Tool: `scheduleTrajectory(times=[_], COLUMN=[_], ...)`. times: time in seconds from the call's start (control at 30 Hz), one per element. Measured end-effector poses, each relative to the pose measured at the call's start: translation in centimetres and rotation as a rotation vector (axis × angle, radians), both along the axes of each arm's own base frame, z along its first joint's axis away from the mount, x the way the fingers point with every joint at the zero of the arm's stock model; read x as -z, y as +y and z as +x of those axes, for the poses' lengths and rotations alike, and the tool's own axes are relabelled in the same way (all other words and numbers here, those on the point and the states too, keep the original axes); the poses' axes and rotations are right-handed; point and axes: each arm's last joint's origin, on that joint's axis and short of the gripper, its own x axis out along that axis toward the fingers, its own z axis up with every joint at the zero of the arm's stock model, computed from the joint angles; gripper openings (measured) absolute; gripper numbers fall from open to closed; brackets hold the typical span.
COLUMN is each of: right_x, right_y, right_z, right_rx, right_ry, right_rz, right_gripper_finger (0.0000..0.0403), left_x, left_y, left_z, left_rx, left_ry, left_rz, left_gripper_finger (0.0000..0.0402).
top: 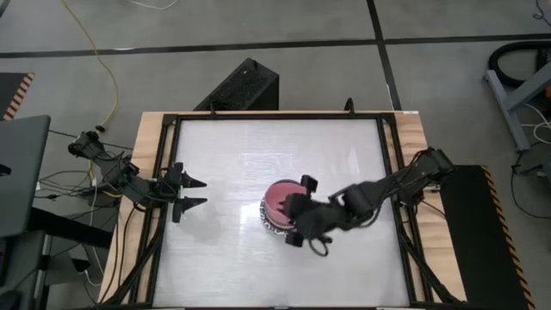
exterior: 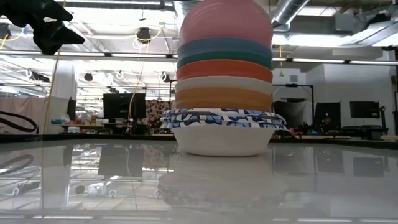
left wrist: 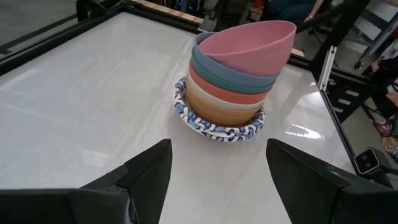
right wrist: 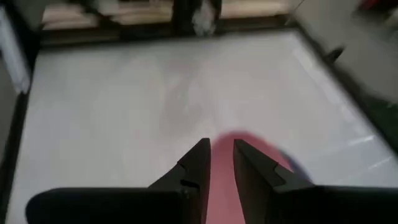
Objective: Nest bowls inside each other
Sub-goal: Stack the pink bowl into the blue bowl
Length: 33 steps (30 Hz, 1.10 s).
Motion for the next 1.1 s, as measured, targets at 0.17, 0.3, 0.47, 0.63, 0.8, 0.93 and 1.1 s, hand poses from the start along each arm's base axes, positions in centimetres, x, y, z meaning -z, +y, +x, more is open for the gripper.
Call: scheduleTrajectory(times=[0.17,0.3,0.47,0.63,0.8,0.93,1.1], right_x=[3.3,6.0,7.7,4.8,3.2,3.7,4.8], right_y=[3.0,3.8,4.1,5.2,7.0,7.3,6.2], right_z=[1.8,3.2,4.0,3.1,1.0,0.3,0.7], right_rx=[0.010,0.015,0.007,0.003,0.135,0.212,0.258], right_ry=[0.004,0.053,0.104,0.011,-0.096,-0.111,-0.065], right_rz=[-0.115,-0.150,-0.171,-0.200,-0.361,-0.431,-0.407], right_gripper_finger=[0.0090,0.0090,0.0090,0.0090,0.0090,0.0090,0.0090], left_x=[0.0,0.0,0.0,0.0,0.0,0.1,0.8], left_y=[0.0,0.0,0.0,0.0,0.0,0.0,-0.1], left_z=[0.0,0.0,0.0,0.0,0.0,0.0,0.1], left_rx=[0.000,-0.003,-0.006,-0.006,-0.004,-0.004,-0.009], left_ry=[0.000,-0.001,-0.002,-0.002,-0.001,0.000,0.013], left_rz=[0.000,-0.013,-0.023,-0.023,-0.015,-0.015,-0.019], left_gripper_finger=[0.0251,0.0251,0.0251,0.0251,0.0251,0.0251,0.0251])
